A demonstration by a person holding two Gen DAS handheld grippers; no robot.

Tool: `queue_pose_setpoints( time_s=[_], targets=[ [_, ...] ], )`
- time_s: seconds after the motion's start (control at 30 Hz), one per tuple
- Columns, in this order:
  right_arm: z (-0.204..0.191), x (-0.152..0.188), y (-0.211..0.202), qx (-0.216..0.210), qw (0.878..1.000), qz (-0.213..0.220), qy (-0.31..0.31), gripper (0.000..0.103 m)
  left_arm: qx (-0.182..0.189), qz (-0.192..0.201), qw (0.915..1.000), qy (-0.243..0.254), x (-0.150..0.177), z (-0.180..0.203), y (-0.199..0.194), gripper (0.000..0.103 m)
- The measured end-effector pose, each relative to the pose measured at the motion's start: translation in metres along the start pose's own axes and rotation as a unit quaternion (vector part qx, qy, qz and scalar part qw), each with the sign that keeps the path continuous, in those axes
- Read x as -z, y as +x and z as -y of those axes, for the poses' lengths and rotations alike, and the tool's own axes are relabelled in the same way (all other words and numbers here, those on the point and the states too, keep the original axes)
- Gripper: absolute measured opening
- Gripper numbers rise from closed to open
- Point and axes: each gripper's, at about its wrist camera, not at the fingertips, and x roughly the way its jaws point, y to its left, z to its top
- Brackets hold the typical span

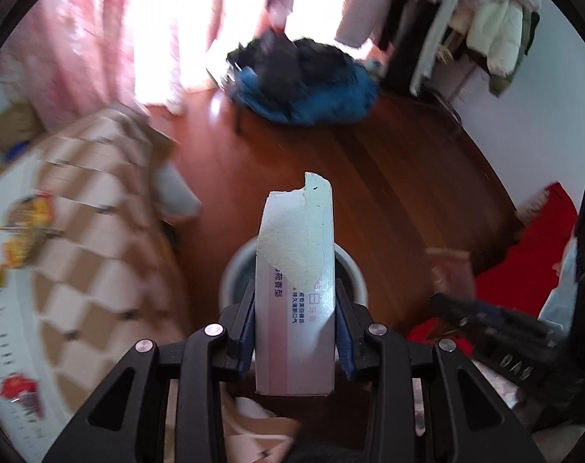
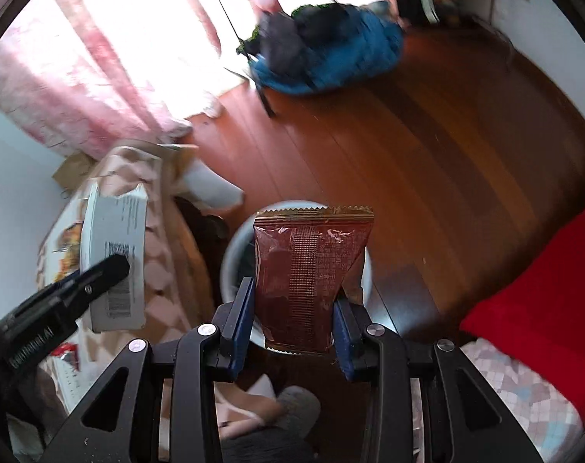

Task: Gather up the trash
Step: 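Carry the snack bag and pink-white box over the trash bin, then open both tools to drop the bag and box into the bin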

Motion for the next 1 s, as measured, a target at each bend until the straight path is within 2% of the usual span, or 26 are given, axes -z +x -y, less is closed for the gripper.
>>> queue_pose_setpoints(
  time_s=[0.17, 0.3, 0.37, 0.43, 0.47, 0.5, 0.53, 0.6, 0.63, 0.73, 0.83, 1.0],
  targets=[
    [0.039, -0.003, 0.059, -0.005, 0.999, -0.046, 0.026, 0.038, 0.05, -0.081, 0.9955, -0.009, -0.015, 0.012, 0.074, 0.032],
    [0.054, -0.005, 0.104, -0.017, 0.996, -0.077, 0.041, 0.038, 0.044, -0.122, 0.9913, -0.02, -0.022, 0.008, 0.115, 0.033],
    [0.055, -0.009, 0.124, -0.023, 0.995, -0.089, 0.044, 0.039, 0.036, -0.131, 0.9905, -0.025, -0.022, 0.001, 0.126, 0.049],
    [0.055, -0.013, 0.142, -0.028, 0.994, -0.097, 0.045, 0.043, 0.028, -0.129, 0.9907, -0.034, -0.017, -0.002, 0.127, 0.093],
    [0.055, -0.014, 0.151, -0.027, 0.994, -0.1, 0.046, 0.052, 0.023, -0.127, 0.9909, -0.038, -0.015, -0.005, 0.127, 0.096],
    [0.055, -0.014, 0.157, -0.027, 0.993, -0.103, 0.046, 0.062, 0.017, -0.127, 0.991, -0.038, -0.012, -0.008, 0.127, 0.096],
    [0.054, -0.015, 0.16, -0.029, 0.993, -0.106, 0.048, 0.067, 0.004, -0.127, 0.9913, -0.037, -0.01, -0.011, 0.126, 0.096],
    [0.055, -0.014, 0.166, -0.027, 0.992, -0.111, 0.053, 0.093, -0.015, -0.123, 0.9917, -0.032, -0.006, -0.015, 0.124, 0.096],
    [0.055, -0.013, 0.167, -0.027, 0.992, -0.113, 0.055, 0.098, -0.028, -0.117, 0.9923, -0.03, -0.003, -0.018, 0.121, 0.096],
    [0.053, -0.008, 0.166, -0.015, 0.992, -0.114, 0.051, 0.1, -0.061, -0.084, 0.9944, -0.018, 0.006, -0.02, 0.108, 0.096],
    [0.051, -0.002, 0.159, 0.014, 0.993, -0.111, 0.036, 0.103, -0.069, -0.08, 0.9943, -0.014, 0.011, -0.02, 0.102, 0.101],
    [0.045, 0.01, 0.141, 0.047, 0.994, -0.102, 0.014, 0.103, -0.098, -0.069, 0.9928, 0.0, 0.019, -0.018, 0.088, 0.102]
  ],
)
